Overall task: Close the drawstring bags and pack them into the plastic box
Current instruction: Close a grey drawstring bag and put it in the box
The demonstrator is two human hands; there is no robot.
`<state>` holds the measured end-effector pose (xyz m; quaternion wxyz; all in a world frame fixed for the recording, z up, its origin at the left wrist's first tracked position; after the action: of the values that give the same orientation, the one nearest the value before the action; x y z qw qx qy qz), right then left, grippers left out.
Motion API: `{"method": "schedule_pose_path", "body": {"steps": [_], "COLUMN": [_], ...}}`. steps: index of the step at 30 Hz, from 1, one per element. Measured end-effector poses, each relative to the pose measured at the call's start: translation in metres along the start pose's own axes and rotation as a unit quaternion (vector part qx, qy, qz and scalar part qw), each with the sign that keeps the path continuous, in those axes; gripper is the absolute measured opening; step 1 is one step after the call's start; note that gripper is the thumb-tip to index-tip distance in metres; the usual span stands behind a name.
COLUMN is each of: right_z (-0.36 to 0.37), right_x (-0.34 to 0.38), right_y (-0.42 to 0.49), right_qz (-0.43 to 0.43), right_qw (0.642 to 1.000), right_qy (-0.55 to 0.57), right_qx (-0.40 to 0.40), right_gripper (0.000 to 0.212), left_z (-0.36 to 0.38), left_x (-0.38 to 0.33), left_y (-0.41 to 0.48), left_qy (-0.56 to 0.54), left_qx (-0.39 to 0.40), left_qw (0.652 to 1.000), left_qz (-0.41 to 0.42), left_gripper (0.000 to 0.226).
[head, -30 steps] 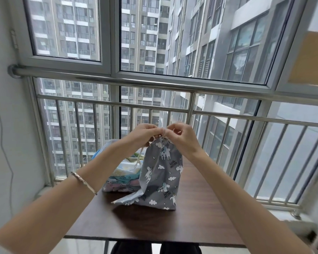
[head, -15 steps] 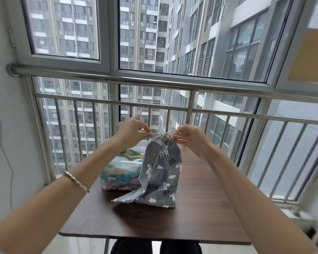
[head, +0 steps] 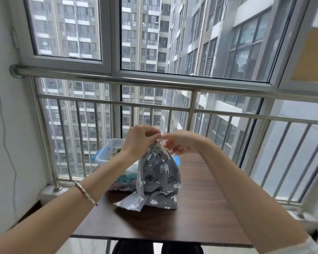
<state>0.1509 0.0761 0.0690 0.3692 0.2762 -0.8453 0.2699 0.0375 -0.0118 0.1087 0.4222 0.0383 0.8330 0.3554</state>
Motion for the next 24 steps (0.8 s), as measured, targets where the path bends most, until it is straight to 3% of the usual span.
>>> {"method": "schedule_pose_path", "body": {"steps": [5,8,15,20,24], "right_z": [-0.003,-0.005,-0.003,-0.007,-0.010], "right_x": [0.003,0.002,0.011,0.021,0.022], "right_y": [0.005,0.005,0.002,-0.002,-0.006], "right_qz": [-0.024,-0.035,-0.087,-0.126,-0.148], "right_qw": [0.993,0.988,0.989,0.984,0.977], "right_qy": [0.115,0.152,0.115,0.103,0.115], "right_qx": [-0.009,-0.004,-0.037,-0.072,-0.102], "right_gripper": [0.014,0.018,0.006,0.005,0.006], "left_z": [0.002,0.002,0.003,0.006,0.001], "left_x": [0.006,0.007,0.006,0.001,0.004], "left_y": [-0.002,-0.002,0.001,0.007,0.011], "left_qy": [-0.038,-0.086,-0.153,-0.138,-0.123], "left_qx": [0.004,0.007,0.019,0.061,0.065], "left_qw": [0.999,0.996,0.988,0.989,0.990], "left_qz": [-0.008,-0.018,-0.017,0.008,-0.017], "left_gripper": [0.020,0.026,0.025,0.037,0.041]}}
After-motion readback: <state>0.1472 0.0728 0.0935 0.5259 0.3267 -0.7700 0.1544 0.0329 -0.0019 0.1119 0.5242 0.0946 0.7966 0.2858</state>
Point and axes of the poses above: each hand's wrist, its own y-axis towards the middle knuckle, its own z-axis out of the palm, x = y × z, the point moved 8 cm from there along y, towards the middle knuckle, and after that the axes turned 6 degrees about -y, right-handed, at the moved point
